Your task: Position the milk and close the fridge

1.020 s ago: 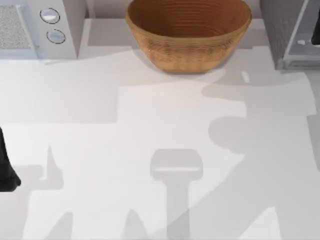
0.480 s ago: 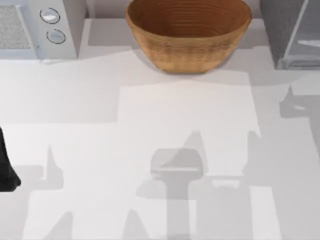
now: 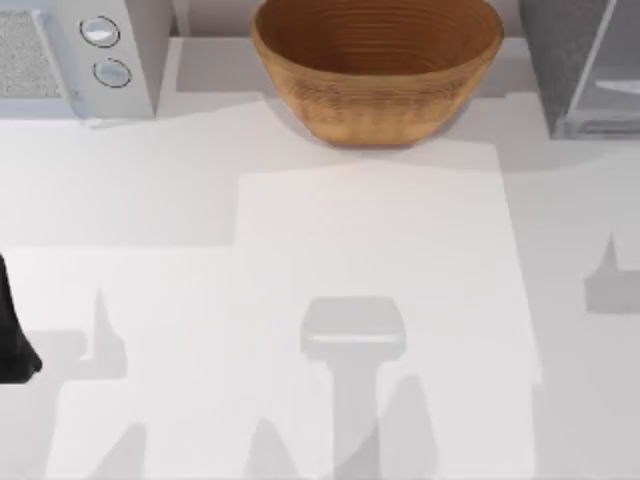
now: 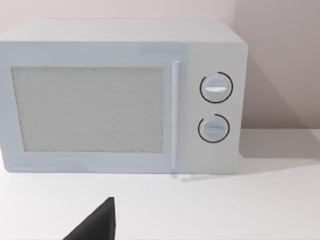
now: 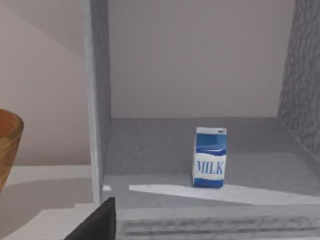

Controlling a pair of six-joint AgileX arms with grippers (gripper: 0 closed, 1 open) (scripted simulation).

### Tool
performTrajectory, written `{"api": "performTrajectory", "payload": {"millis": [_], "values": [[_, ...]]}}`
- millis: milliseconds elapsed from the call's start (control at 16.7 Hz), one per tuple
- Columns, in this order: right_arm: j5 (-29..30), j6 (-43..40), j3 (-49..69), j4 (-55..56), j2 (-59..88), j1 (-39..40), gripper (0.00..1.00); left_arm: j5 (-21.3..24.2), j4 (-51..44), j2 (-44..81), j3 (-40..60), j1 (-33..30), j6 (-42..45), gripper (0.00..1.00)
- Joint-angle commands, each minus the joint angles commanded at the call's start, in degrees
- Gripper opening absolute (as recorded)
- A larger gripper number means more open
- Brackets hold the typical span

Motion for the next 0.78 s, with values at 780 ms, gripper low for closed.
{"api": "performTrajectory", "payload": {"millis": [780], "values": [[-2.32, 0.78, -12.36, -16.68, -29.25, 2.85, 1.00, 0.00, 0.00, 0.00, 0.00, 0.00, 0.00, 1.00]]}}
